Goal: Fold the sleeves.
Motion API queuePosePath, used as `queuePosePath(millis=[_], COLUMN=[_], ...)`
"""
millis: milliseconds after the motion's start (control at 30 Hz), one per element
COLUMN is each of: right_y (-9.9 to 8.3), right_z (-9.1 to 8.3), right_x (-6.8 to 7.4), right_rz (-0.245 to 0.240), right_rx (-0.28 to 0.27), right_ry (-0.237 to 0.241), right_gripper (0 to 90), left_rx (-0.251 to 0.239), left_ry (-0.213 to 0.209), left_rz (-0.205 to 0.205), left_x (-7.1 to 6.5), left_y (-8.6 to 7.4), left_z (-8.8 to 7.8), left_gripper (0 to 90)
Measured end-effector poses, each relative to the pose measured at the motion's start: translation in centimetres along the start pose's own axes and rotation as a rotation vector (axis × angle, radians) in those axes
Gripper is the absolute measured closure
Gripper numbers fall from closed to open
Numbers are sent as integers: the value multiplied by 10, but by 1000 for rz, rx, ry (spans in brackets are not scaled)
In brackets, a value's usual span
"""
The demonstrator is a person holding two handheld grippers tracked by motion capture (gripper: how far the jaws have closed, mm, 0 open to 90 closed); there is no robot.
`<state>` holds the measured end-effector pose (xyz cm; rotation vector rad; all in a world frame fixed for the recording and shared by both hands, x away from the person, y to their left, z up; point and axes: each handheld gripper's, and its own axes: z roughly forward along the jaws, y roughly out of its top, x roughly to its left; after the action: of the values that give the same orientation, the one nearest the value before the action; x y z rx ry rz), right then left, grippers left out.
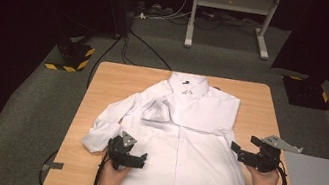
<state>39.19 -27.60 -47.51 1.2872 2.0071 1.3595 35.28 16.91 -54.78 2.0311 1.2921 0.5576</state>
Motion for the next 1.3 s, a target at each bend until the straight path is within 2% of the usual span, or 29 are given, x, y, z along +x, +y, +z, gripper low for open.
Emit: queuePosePath(millis=[400,567,867,1000,1300], right_y=[-10,-17,-25,-29,-36], right_z=[7,13,20,23,31], right_x=[0,-2,-5,-6,-6], right_rz=[-16,-28,-34,-22,-38], right_rx=[32,62,101,117,158], right_ry=[-29,-48,-67,-71,-87], right_gripper=[104,104,103,103,103], left_rx=[0,2,2,2,2], left_ry=[0,-8,-8,-8,-8], left_rz=[0,13,13,12,12], left_x=[0,-1,-1,-1,-1], left_y=[0,0,0,0,0], left_z=[0,0,0,0,0], left_gripper=[16,9,9,10,10])
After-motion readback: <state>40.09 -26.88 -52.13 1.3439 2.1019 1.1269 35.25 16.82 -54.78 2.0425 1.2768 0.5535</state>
